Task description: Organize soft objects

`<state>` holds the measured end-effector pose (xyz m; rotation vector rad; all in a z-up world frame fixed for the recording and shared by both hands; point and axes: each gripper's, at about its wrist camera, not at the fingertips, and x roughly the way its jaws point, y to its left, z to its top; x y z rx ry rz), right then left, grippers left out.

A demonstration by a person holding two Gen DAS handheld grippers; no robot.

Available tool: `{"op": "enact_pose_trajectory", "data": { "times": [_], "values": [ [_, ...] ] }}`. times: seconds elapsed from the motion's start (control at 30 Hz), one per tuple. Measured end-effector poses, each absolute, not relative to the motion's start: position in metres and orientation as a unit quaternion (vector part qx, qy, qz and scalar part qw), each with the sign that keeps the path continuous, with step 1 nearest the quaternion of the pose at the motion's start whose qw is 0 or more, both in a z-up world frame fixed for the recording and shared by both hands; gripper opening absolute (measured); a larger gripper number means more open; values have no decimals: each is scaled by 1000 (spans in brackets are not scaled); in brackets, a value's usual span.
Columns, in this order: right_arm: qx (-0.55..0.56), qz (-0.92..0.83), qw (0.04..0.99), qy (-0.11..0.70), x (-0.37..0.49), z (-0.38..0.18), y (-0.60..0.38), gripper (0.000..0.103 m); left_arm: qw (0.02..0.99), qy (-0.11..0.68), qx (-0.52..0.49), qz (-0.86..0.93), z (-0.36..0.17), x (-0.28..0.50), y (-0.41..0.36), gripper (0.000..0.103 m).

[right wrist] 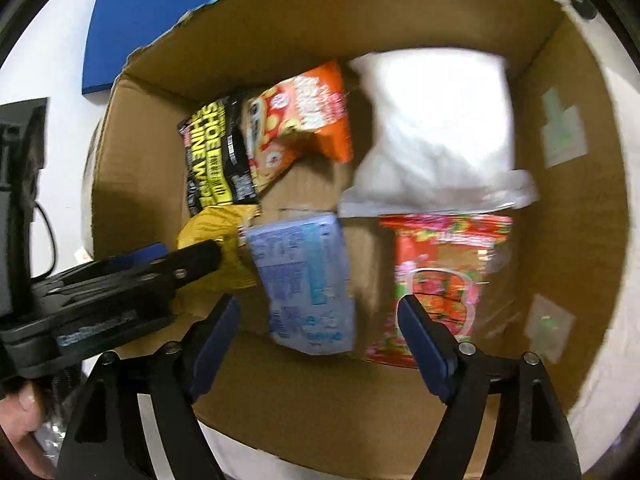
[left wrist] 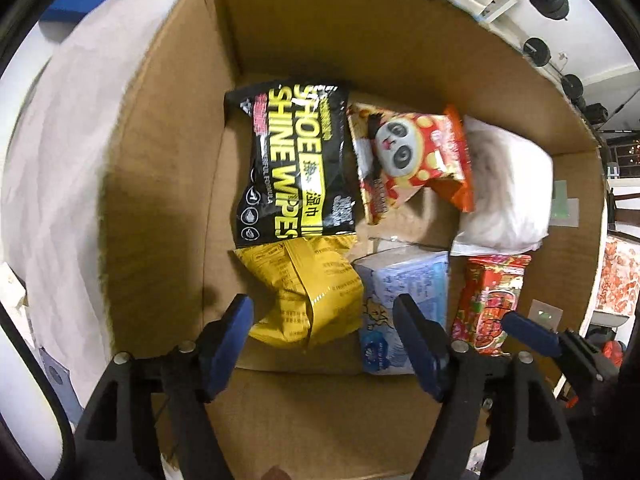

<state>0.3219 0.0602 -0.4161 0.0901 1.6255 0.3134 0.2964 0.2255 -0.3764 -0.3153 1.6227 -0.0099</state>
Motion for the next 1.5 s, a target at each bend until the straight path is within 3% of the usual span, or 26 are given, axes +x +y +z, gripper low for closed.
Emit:
{"op": "enact_pose_trajectory", "data": {
  "times": [0.2, 0.27, 0.4, 0.63, 1.2, 1.5],
  "values": [
    [37, 115, 684, 720, 320, -405, 34, 83, 695, 706, -137, -2, -355, 292, 211, 71],
    [33, 108, 689, 716, 316, -402, 21, 84, 702, 699, -135, 0, -349, 287, 213, 81],
    [15, 89, 708, 701, 310, -383, 4, 103, 724, 678, -126, 12, -337, 276, 205, 82],
    [-19, 48, 737, 674, 297, -356, -22, 103, 760, 642, -97, 35, -309, 265, 206, 101],
    [-7, 30, 762, 646, 279, -309, -47, 103, 789, 610, -60, 43, -268, 245, 182, 101],
    [-4, 44, 791, 610, 241, -223, -61, 103, 818, 571, -57, 31, -191, 206, 161, 101]
  ]
}}
